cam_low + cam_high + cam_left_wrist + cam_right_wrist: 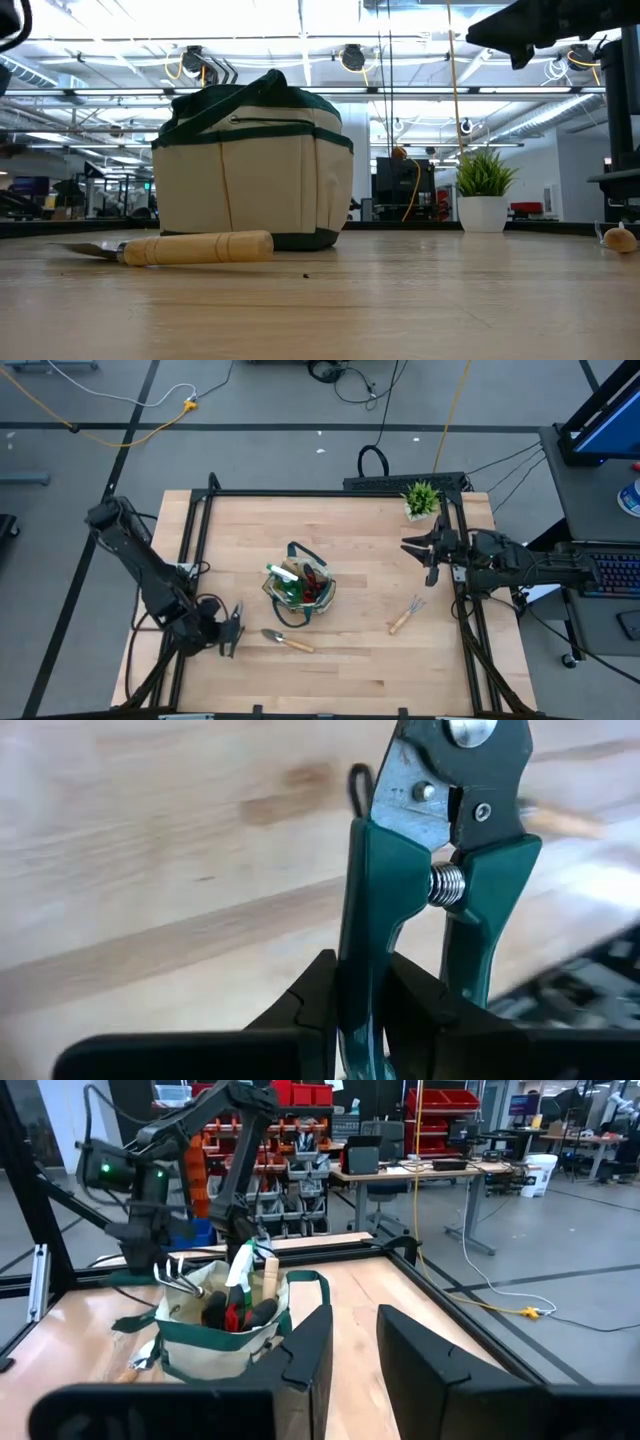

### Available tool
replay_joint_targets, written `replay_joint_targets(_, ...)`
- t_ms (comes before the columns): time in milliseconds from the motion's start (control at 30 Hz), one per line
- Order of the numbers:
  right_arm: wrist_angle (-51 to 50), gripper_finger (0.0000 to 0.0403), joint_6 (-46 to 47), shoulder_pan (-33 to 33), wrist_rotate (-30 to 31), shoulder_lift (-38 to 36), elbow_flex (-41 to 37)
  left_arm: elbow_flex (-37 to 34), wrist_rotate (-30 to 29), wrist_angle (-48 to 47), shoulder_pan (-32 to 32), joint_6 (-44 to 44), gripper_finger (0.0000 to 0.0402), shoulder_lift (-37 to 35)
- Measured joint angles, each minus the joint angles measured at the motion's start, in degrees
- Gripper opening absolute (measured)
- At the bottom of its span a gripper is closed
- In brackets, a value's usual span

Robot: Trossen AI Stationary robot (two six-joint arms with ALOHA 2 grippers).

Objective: Pick & Place Garden tools in Gardening bag
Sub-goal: Put the green shear scissors into the gardening bag

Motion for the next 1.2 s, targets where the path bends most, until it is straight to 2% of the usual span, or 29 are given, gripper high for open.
replay_joint_targets(133, -0.05, 0.0073, -1.37, 0.0, -0.02, 0.67, 0.0, 0.0, -5.8, -0.09, 0.0, 0.52, 0.0054, -4.05)
replay_joint_targets(467, 0.13, 0.0073, -1.69, 0.0, -0.04, 2.88, 0.0, 0.07, -27.73, 0.09, 0.26, 6.11, 0.0054, -12.04)
replay_joint_targets(667, 4.2, 0.0073, -4.76, 0.0, -0.06, 4.68, 0.0, 0.54, -36.97, 3.69, 2.56, 14.99, 0.0054, -15.49)
replay_joint_targets(900, 10.09, 0.0073, -10.66, 0.0, -0.07, 7.72, 0.02, 7.23, -41.29, 4.39, 7.26, 30.59, 0.0054, -16.89)
replay_joint_targets(1200, 14.66, 0.0073, -14.36, 0.03, -0.07, 12.49, 0.02, 15.74, -41.82, 4.45, 14.85, 47.91, 0.0054, -16.87)
